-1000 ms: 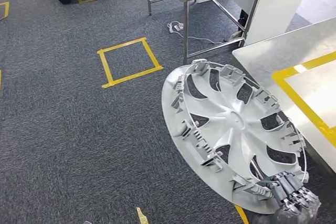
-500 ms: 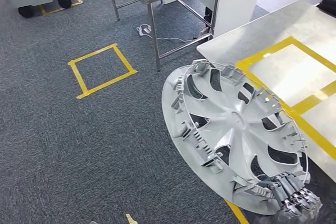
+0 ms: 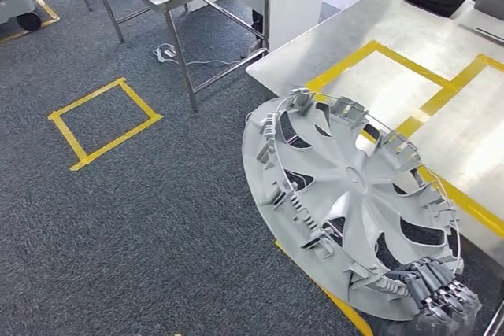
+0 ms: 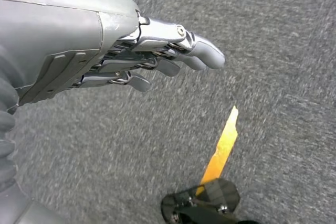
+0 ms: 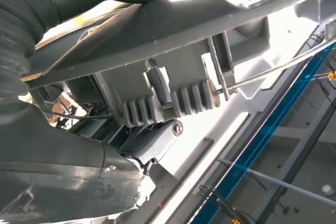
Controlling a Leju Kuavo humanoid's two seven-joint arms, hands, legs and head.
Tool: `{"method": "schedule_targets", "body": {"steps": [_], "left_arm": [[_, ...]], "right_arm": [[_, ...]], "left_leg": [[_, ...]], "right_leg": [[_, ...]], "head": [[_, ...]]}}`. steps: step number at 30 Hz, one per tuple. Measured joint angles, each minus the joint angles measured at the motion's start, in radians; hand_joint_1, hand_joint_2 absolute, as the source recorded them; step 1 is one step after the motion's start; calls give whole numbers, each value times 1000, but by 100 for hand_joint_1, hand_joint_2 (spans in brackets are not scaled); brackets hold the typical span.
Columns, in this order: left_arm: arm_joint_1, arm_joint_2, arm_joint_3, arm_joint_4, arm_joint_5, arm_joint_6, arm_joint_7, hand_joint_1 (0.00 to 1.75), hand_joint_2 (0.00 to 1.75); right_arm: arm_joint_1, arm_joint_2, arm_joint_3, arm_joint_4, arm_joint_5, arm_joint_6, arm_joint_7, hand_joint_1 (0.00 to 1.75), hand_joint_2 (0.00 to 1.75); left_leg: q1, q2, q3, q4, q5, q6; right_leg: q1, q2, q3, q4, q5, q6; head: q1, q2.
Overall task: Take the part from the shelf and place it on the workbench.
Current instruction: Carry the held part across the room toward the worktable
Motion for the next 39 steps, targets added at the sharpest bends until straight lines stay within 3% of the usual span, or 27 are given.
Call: {"method": "schedule_targets", "body": {"steps": [1, 3, 5, 6, 7, 8, 9, 11, 12, 14, 15, 17, 18, 20, 21, 22, 24, 26, 27, 29, 30, 32, 34, 36, 37, 39], "left_arm": [[-1, -1, 0, 0, 0, 0, 0, 0, 175], [-2, -4, 0, 0, -4, -2, 8, 0, 175], [-52, -19, -11, 0, -40, -25, 103, 0, 175], [-114, -36, -19, 0, -68, -46, 193, 0, 175], [-198, -58, -28, -2, -96, -71, 294, 0, 175], [-289, -79, -35, -4, -115, -90, 378, 0, 175], [-375, -99, -38, -9, -126, -102, 436, 0, 175], [-487, -119, -42, -17, -136, -103, 469, 0, 175], [-515, -123, -43, -20, -140, -98, 464, 0, 175], [-537, -125, -43, -24, -147, -87, 444, 0, 175], [-541, -127, -44, -25, -149, -83, 435, 0, 175], [-543, -128, -44, -27, -154, -79, 423, 0, 175], [-541, -127, -44, -28, -157, -77, 420, 0, 175], [-535, -127, -44, -29, -162, -77, 419, 0, 175], [-532, -127, -44, -30, -164, -77, 419, 0, 175], [-530, -127, -44, -31, -164, -78, 419, 0, 175], [-531, -127, -45, -32, -165, -78, 419, 0, 175], [-533, -122, -45, -32, -165, -78, 419, 0, 175], [-534, -121, -45, -32, -165, -78, 419, 0, 175], [-539, -124, -45, -34, -165, -78, 419, 0, 175], [-542, -127, -45, -35, -165, -78, 419, 0, 175], [-543, -130, -45, -37, -166, -75, 413, 0, 175], [-502, -133, -44, -37, -170, -46, 367, 0, 175], [-405, -139, -44, -37, -177, 7, 275, 0, 175], [-346, -141, -45, -37, -179, 30, 231, 0, 175], [-246, -147, -45, -37, -175, 48, 186, 0, 175]], "right_arm": [[-1, 0, 0, 0, 0, 0, 0, 175, 175], [-3, 0, -1, -1, 11, 0, 10, 175, 175], [-5, 0, -21, -21, 111, 0, 99, 175, 175], [-5, 0, -43, -41, 209, 0, 188, 175, 175], [-5, 0, -71, -66, 319, 0, 292, 175, 175], [-6, 0, -99, -88, 414, 0, 389, 175, 175], [-7, 0, -125, -107, 479, 0, 468, 175, 175], [-7, 0, -167, -132, 514, -1, 540, 175, 175], [-5, 1, -184, -139, 511, -1, 550, 175, 175], [11, 2, -211, -143, 509, -1, 555, 175, 175], [20, 3, -221, -143, 509, -1, 558, 175, 175], [33, 6, -239, -141, 508, -1, 562, 175, 175], [37, 7, -246, -140, 508, -1, 564, 175, 175], [41, 8, -257, -139, 508, -1, 570, 175, 175], [43, 8, -262, -139, 508, -1, 573, 175, 175], [45, 8, -266, -139, 508, 0, 575, 175, 175], [51, 8, -272, -139, 508, 0, 577, 175, 175], [52, 8, -277, -138, 508, 0, 578, 175, 175], [52, 8, -279, -137, 508, 0, 578, 175, 175], [54, 10, -283, -137, 508, -1, 579, 175, 175], [57, 11, -284, -137, 508, -1, 579, 175, 175], [59, 12, -285, -137, 508, -1, 579, 175, 175], [60, 11, -285, -139, 508, -1, 577, 175, 175], [79, 11, -283, -148, 509, -1, 576, 175, 175], [94, 11, -281, -155, 509, -1, 578, 175, 175], [120, 12, -277, -167, 509, -1, 585, 175, 175]], "left_leg": [[2, 14, 1, -8, 5, 2], [3, 44, 1, -15, 9, 4], [1, 75, -4, -12, 11, 6], [1, 83, -10, -9, 13, 6], [1, 84, -18, -4, 16, 6], [3, 82, -24, 1, 17, 5], [2, 83, -27, 6, 17, 1], [-3, 106, -21, 13, 10, -10], [-6, 125, -16, 14, 7, -15], [-7, 162, -5, 14, -1, -25], [-5, 159, -4, 20, -10, -30], [0, 114, -28, 79, -57, -40], [3, 84, -55, 138, -90, -44], [4, 60, -116, 263, -139, -45], [4, 56, -132, 290, -136, -42], [3, 53, -131, 281, -114, -38], [-1, 28, -89, 170, -33, -20], [-3, -20, -47, 69, 17, 1], [-5, -35, -38, 46, 23, 8], [-7, -24, -31, 25, 20, 13], [-4, -10, -26, 10, 22, 13], [1, 17, -16, -19, 27, 12], [1, 46, -12, -25, 28, 13], [1, 84, -5, -24, 20, 10], [2, 103, 0, -23, 14, 7], [4, 134, 7, -17, 3, -2]], "right_leg": [[2, -26, -14, 25, -18, 4], [2, -86, -64, 132, -82, 12], [-4, -107, -114, 244, -124, 21], [-6, -110, -120, 258, -118, 26], [-8, -114, -107, 234, -95, 31], [-9, -126, -75, 174, -63, 33], [-7, -156, -37, 102, -38, 33], [-4, -196, 22, 4, -10, 22], [-3, -198, 30, -10, -9, 15], [-5, -156, 28, -8, -2, 3], [-7, -140, 25, -9, 1, -2], [-11, -115, 20, -13, 7, -11], [-11, -105, 17, -12, 8, -14], [-10, -82, 12, -12, 10, -17], [-8, -68, 11, -11, 11, -18], [-7, -55, 10, -11, 12, -19], [-4, -28, 11, -10, 13, -18], [-7, -5, 6, -10, 16, -12], [-11, 6, 1, -10, 18, -7], [-17, 27, -8, -14, 25, 7], [-15, 20, -14, -13, 25, 12], [-10, -38, -42, 30, -6, 22], [-13, -97, -96, 145, -69, 33], [-18, -111, -133, 239, -103, 45], [-21, -115, -128, 238, -95, 50], [-26, -140, -65, 131, -38, 59]], "head": [[4, 0], [11, 0], [11, 0], [11, 0], [12, 0], [16, 0], [23, 0], [31, 0], [32, 0], [30, 0], [30, 0], [27, 0], [26, 0], [26, 0], [26, 0], [26, 0], [26, 0], [28, 0], [26, 0], [21, 0], [21, 0], [28, 0], [34, 0], [35, 0], [35, 0], [35, 0]]}}
